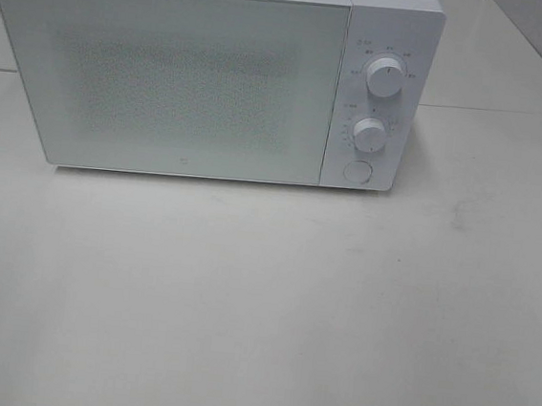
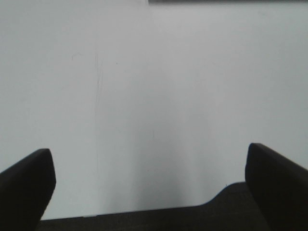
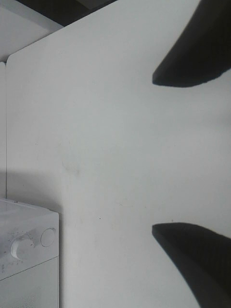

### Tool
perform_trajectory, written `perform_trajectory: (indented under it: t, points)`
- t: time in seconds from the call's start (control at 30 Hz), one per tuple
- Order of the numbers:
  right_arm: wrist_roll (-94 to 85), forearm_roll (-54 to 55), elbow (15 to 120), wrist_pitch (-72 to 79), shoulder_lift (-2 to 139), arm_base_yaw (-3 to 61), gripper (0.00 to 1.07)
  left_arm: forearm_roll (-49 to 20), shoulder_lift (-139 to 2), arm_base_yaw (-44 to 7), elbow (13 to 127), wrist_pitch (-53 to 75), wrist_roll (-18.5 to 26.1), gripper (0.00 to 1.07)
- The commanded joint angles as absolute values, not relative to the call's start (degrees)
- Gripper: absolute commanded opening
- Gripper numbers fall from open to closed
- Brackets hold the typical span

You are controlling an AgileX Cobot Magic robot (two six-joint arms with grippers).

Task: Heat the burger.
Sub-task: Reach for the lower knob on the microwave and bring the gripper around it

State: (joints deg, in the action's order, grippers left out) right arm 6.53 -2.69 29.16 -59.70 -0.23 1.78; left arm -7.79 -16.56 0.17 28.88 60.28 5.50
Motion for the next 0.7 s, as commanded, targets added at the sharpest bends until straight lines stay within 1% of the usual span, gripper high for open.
perform_trajectory:
  t: [0.03,0.23,0.43,0.7]
  points:
    - [6.2,-2.6,29.0,-59.4,-1.7,1.3,0.75,-7.8,-12.4,-0.1,28.7,59.5,5.0,1.00]
    - [6.2,-2.6,29.0,-59.4,-1.7,1.3,0.75,-8.0,-3.7,0.3,28.7,59.5,5.0,1.00]
    - [6.2,-2.6,29.0,-59.4,-1.7,1.3,0.75,-8.2,2.1,1.3,28.7,59.5,5.0,1.00]
    - [6.2,-2.6,29.0,-59.4,-1.7,1.3,0.75,-8.5,1.7,1.3,28.6,59.4,5.0,1.00]
